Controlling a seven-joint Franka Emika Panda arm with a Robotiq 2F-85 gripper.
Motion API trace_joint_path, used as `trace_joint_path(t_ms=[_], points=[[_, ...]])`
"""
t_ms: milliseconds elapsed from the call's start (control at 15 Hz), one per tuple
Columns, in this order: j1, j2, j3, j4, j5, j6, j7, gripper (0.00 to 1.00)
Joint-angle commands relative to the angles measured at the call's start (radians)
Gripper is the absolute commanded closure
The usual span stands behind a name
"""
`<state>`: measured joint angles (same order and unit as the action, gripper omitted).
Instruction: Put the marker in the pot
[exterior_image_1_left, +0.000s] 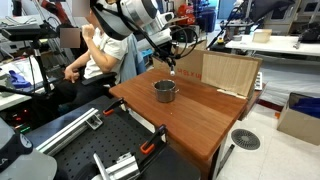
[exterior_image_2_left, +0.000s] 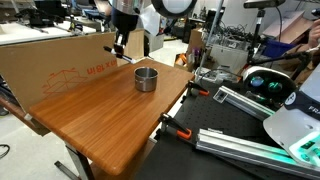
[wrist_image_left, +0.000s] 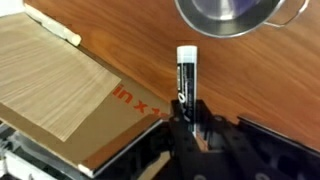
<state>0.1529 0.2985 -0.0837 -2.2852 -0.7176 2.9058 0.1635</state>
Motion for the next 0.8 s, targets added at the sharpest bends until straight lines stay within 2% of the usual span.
trace_joint_path(t_ms=[0, 333, 733], points=[[0.041, -0.097, -0.071, -0.104, -0.137, 0.100, 0.122, 0.95], [0.037, -0.136, -0.088, -0.149, -0.246, 0.128, 0.208, 0.95], [0.013, -0.112, -0.082, -0.209, -0.230, 0.161, 0.195, 0.95]])
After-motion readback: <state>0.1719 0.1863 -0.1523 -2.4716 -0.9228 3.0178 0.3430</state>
